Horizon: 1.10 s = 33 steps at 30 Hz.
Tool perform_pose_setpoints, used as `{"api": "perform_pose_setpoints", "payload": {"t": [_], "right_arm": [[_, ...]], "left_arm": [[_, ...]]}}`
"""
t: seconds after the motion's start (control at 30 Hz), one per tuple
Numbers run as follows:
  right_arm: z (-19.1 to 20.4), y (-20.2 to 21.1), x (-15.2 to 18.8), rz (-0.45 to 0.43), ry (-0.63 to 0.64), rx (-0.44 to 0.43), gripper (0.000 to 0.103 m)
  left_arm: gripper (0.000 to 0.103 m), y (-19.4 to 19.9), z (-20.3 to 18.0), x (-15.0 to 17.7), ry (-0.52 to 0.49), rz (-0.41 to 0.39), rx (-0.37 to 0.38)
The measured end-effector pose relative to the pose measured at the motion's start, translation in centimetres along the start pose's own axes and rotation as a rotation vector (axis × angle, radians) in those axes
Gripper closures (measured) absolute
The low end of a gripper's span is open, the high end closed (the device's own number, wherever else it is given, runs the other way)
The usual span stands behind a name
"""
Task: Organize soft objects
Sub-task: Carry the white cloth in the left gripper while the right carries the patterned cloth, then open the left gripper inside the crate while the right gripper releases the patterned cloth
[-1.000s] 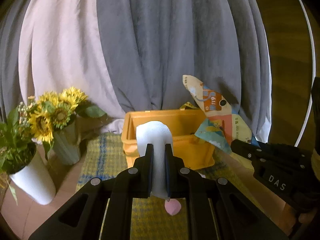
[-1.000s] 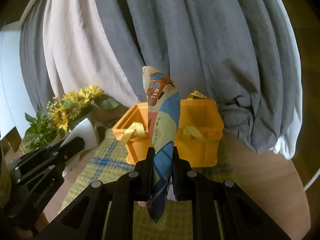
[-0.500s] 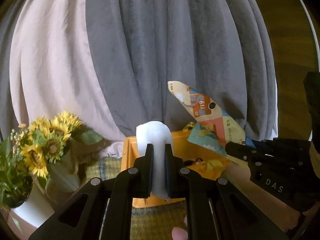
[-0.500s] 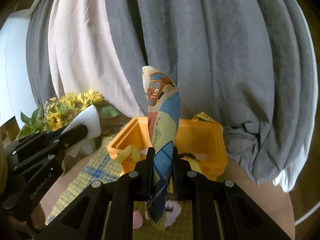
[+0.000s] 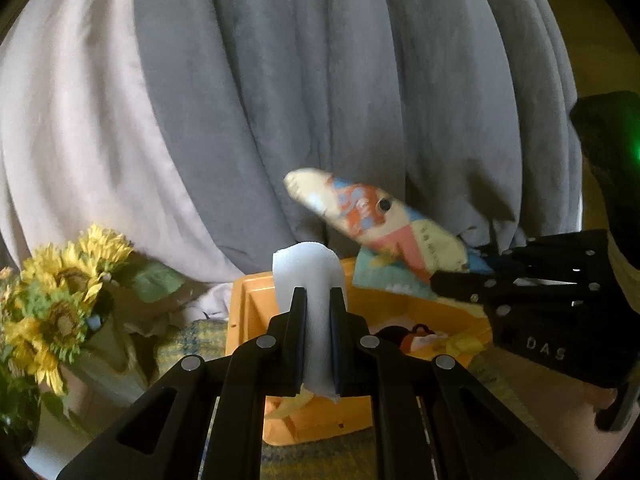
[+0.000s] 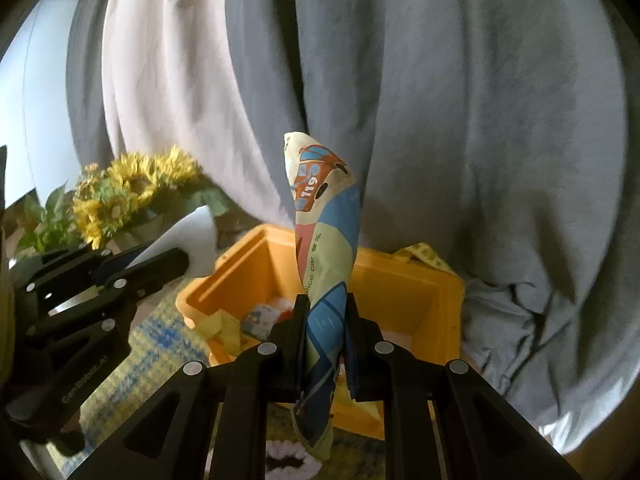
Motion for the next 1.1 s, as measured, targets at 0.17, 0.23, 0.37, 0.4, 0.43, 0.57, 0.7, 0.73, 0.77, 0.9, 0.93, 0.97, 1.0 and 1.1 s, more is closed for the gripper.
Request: {"api": "perform_pose_setpoints", "payload": {"t": [0.17,0.23,0.37,0.4,0.43,0.57,0.7,0.73,0.77,0.9,0.93,0.97,1.0,1.1], "right_arm": [[0.1,-4.0,0.8,0.101,0.112,-0.037,0.087],[0.0,-5.9,1.1,0.154,0.152,-0.046,0.087],[0.4,-8.5,1.7,0.211,0.258,-0.063,0.087],[0.7,-9.2,1.9,0.232,0.292,-0.073,0.087],[0.8,-9.7,2.1,0.248,0.312,-0.081,0.087],[1.3,-11.7,2.6,0.309,0.431,-0.088,0.087],[1.4,-13.2,3.0,0.360,0.516,-0.093,0.087],[1.3,-13.6,3.2,0.377,0.529,-0.094,0.087],[1.3,-13.9,3.2,0.388,0.533,-0.092,0.087],[0.4,-15.3,3.5,0.426,0.529,-0.055,0.085],[0.1,-15.5,3.6,0.425,0.529,-0.035,0.082],[-0.1,-15.7,3.6,0.423,0.527,-0.021,0.077],[-0.2,-15.8,3.6,0.423,0.522,-0.011,0.067],[-0.6,-15.7,3.4,0.410,0.497,0.011,0.057]], "left_arm": [[0.091,-3.2,0.3,0.1,-0.062,0.050,0.005],[0.091,-4.4,0.5,0.4,-0.071,0.072,0.015],[0.091,-7.4,1.3,1.2,-0.088,0.139,0.033],[0.091,-8.0,1.5,1.4,-0.086,0.153,0.038],[0.091,-8.5,1.6,1.7,-0.080,0.174,0.041],[0.091,-11.1,2.1,3.0,-0.060,0.266,0.081],[0.091,-12.9,2.3,3.9,-0.042,0.338,0.119],[0.090,-13.2,2.4,4.1,-0.033,0.351,0.122],[0.090,-13.4,2.5,4.2,-0.027,0.360,0.124],[0.080,-14.3,3.3,4.8,0.006,0.399,0.114],[0.072,-14.4,3.3,4.9,0.005,0.398,0.109],[0.064,-14.3,3.4,4.9,0.002,0.396,0.104],[0.060,-14.3,3.4,4.9,-0.001,0.396,0.096],[0.054,-14.0,3.4,4.8,-0.006,0.396,0.084]]}}
Point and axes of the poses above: each gripper's, at about its wrist camera, not at the fingertips, and y roughly against the way its jaws point, z to its left, x to its underside, the point moved 8 cm from there along -y, roughly the way its jaws point, and after that the axes turned 14 degrees about x, right-handed, at the moved point
